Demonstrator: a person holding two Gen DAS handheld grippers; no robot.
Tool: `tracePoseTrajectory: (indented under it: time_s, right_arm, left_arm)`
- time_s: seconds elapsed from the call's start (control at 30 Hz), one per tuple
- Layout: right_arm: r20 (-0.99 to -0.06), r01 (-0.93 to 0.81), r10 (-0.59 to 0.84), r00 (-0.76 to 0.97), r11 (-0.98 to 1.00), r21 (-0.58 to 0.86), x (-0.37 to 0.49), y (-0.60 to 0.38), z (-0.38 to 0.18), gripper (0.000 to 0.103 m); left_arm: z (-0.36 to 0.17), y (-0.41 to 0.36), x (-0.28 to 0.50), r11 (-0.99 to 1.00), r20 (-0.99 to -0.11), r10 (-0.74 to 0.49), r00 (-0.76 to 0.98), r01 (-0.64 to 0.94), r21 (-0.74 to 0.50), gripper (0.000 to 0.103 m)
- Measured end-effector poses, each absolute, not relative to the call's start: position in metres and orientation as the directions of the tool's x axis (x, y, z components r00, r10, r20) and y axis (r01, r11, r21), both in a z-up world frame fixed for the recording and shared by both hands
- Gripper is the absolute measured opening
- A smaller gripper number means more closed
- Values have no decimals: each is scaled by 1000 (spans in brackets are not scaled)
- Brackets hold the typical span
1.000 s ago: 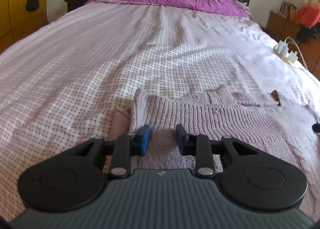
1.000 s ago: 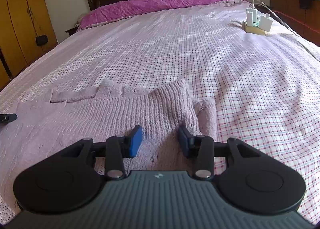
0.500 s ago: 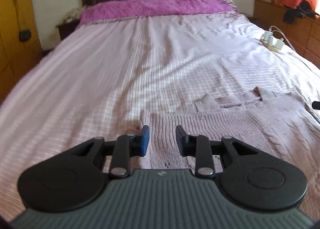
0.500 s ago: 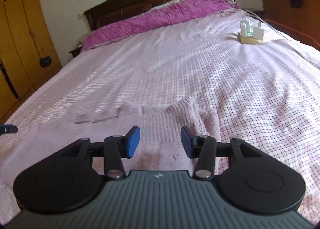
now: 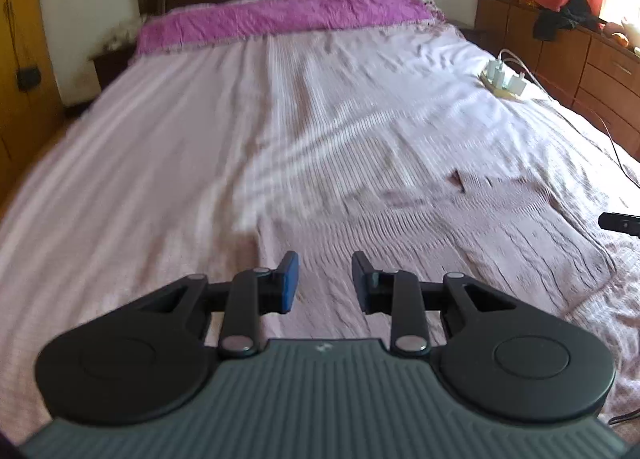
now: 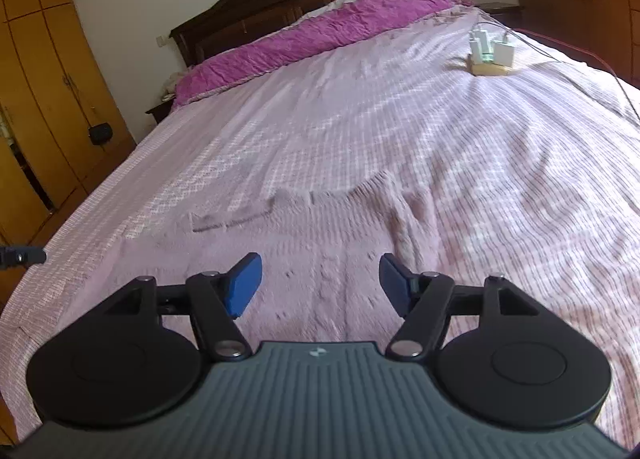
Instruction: Fold small clothes
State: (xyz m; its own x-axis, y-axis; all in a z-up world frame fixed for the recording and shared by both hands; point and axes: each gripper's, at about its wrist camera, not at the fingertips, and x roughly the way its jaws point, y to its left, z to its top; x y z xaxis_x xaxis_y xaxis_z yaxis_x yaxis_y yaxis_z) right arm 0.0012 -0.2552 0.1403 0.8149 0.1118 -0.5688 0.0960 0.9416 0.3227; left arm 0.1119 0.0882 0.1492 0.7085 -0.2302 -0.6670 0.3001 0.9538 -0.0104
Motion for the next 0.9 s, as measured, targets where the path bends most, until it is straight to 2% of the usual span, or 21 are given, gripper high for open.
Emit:
tracePoseTrajectory:
  time_s: [0.23, 0.53, 0.9]
  right_arm:
    - [-605, 164, 66, 794, 934, 318, -17, -270, 119, 73]
    - [-644, 266, 29, 765, 896, 356, -22, -300, 85, 74]
    - [-626, 193, 177, 760, 857, 477, -12, -300, 58, 77]
  left_arm:
    - [104, 82, 96, 968, -724, -234, 649, 222, -114, 32]
    - [71, 83, 83, 983, -754, -179, 632, 89, -159, 32]
    - [63, 83, 82, 988, -773, -143, 619, 44, -147, 32]
